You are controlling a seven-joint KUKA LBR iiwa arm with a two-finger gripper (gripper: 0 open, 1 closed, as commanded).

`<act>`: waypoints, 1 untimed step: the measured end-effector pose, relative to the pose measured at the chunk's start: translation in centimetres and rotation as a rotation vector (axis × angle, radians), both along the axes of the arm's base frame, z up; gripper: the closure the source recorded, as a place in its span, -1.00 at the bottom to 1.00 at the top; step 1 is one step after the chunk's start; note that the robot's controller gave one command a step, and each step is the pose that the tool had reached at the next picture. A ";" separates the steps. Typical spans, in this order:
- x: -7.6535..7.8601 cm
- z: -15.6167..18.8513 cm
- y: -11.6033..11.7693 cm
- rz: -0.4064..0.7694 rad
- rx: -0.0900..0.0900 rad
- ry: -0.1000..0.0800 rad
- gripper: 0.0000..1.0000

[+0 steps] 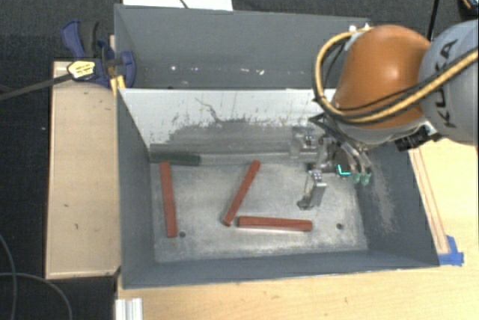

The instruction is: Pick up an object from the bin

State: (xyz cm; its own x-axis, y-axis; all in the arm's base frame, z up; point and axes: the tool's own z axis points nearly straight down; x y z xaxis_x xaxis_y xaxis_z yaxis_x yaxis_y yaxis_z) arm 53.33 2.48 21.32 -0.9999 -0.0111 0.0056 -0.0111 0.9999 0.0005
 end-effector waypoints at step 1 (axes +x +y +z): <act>-4.5 -14.5 1.7 0.193 0.001 -0.006 -1.00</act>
Offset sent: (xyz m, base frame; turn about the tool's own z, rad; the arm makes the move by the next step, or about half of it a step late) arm -0.0447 0.0169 -0.1432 -0.1949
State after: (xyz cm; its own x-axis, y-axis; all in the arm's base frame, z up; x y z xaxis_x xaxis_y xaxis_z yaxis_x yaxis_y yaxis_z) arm 48.85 4.16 6.81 -0.9792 -0.2029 -0.0006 -0.2029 0.9792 0.0006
